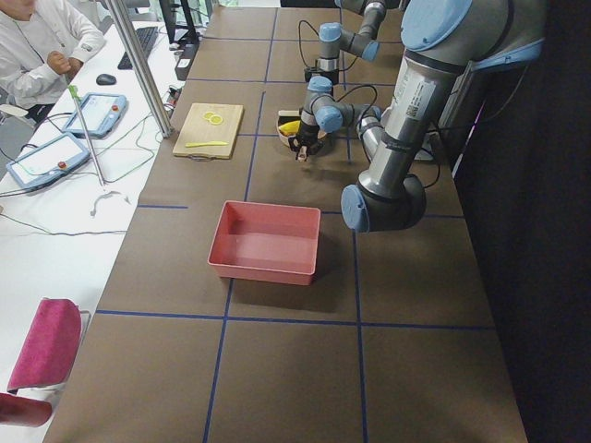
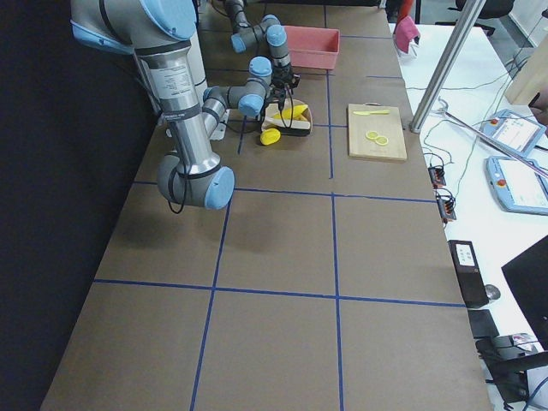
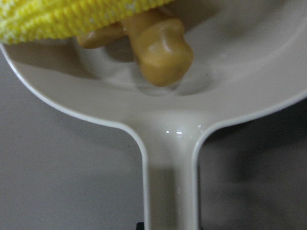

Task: Sweep and dump trash into bin

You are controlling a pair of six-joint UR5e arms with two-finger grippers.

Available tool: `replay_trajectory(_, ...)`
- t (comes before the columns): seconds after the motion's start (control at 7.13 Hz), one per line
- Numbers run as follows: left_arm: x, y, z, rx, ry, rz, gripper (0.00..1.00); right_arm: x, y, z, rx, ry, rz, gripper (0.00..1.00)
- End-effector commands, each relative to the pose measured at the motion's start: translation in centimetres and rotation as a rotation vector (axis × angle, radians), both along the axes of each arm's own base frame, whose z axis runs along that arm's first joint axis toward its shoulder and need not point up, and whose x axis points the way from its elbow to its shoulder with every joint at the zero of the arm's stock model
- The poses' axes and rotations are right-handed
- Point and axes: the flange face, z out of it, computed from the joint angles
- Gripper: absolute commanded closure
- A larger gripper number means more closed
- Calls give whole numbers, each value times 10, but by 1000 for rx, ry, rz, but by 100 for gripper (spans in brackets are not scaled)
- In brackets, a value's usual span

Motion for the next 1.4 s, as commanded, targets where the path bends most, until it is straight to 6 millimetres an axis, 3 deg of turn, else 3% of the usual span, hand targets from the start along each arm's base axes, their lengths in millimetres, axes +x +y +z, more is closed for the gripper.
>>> replay_trajectory(0.0, -2, 0, 5, 0, -3, 0, 92, 22, -16, -3, -9, -16, 18, 99)
replay_trajectory(0.14, -2, 0, 5, 0, -3, 1, 92, 38, -25, 4, -27, -16, 21, 99)
replay_trajectory(0.42, -3, 0, 4, 0, -1, -1, 92, 89, -46, 14, -72, -32, 37, 99)
replay_trajectory(0.56, -2, 1, 3, -1, -1, 0, 92, 108, -32, 37, -88, -7, 31, 99)
replay_trajectory(0.7, -2, 0, 3, 1, -1, 0, 92, 117, -12, 51, -99, 13, 8, 99)
replay_trajectory(0.84, -6, -5, 4, 15, -12, -9, 92, 111, 8, 58, -109, 46, -22, 99)
replay_trajectory(1.12, -11, -9, 6, 69, -67, 47, 92, 106, 16, 59, -110, 51, -39, 99)
replay_trajectory(1.26, -13, -8, -4, 88, -110, 88, 92, 103, 21, 60, -120, 54, -44, 99)
